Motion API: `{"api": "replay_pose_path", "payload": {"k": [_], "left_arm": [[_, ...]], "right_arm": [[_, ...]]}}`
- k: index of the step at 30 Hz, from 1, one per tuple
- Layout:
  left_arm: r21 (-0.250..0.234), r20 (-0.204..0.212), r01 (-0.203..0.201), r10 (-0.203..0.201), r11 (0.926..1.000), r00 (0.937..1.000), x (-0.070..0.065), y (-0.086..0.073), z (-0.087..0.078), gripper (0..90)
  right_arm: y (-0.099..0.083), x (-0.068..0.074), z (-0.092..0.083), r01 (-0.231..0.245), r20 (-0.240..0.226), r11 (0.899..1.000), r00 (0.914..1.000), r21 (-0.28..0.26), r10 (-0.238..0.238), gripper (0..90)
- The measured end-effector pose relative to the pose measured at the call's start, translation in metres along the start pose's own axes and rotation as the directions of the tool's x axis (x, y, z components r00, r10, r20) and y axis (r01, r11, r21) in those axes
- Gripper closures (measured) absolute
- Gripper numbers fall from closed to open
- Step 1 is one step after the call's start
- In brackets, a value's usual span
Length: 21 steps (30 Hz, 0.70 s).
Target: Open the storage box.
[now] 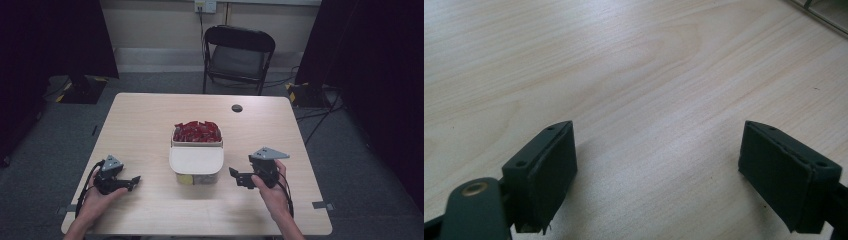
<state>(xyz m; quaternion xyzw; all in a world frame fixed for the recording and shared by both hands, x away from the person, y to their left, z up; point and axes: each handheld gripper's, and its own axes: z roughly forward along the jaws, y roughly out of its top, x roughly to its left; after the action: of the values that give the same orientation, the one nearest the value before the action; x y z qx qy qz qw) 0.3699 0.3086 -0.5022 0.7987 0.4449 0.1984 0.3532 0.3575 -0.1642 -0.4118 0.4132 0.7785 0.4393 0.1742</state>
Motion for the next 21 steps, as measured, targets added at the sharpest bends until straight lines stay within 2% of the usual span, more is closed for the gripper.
{"api": "replay_pose_path", "payload": {"k": [5,7,21], "left_arm": [[0.000,0.001,0.000,0.000,1.0000,1.0000,0.000,0.000,0.000,15.1],[0.000,0.001,0.000,0.000,1.0000,1.0000,0.000,0.000,0.000,15.2],[0.000,0.000,0.000,0.000,1.0000,1.0000,0.000,0.000,0.000,15.1]], "right_arm": [[0.000,0.012,0.006,0.016,-0.041,1.000,0.9990,-0.015,-0.017,14.3],[-0.002,0.017,0.010,0.034,-0.046,0.999,0.9984,0.008,-0.034,14.3],[-0.007,0.031,0.032,0.062,-0.079,0.997,0.9952,0.056,-0.057,14.4]]}}
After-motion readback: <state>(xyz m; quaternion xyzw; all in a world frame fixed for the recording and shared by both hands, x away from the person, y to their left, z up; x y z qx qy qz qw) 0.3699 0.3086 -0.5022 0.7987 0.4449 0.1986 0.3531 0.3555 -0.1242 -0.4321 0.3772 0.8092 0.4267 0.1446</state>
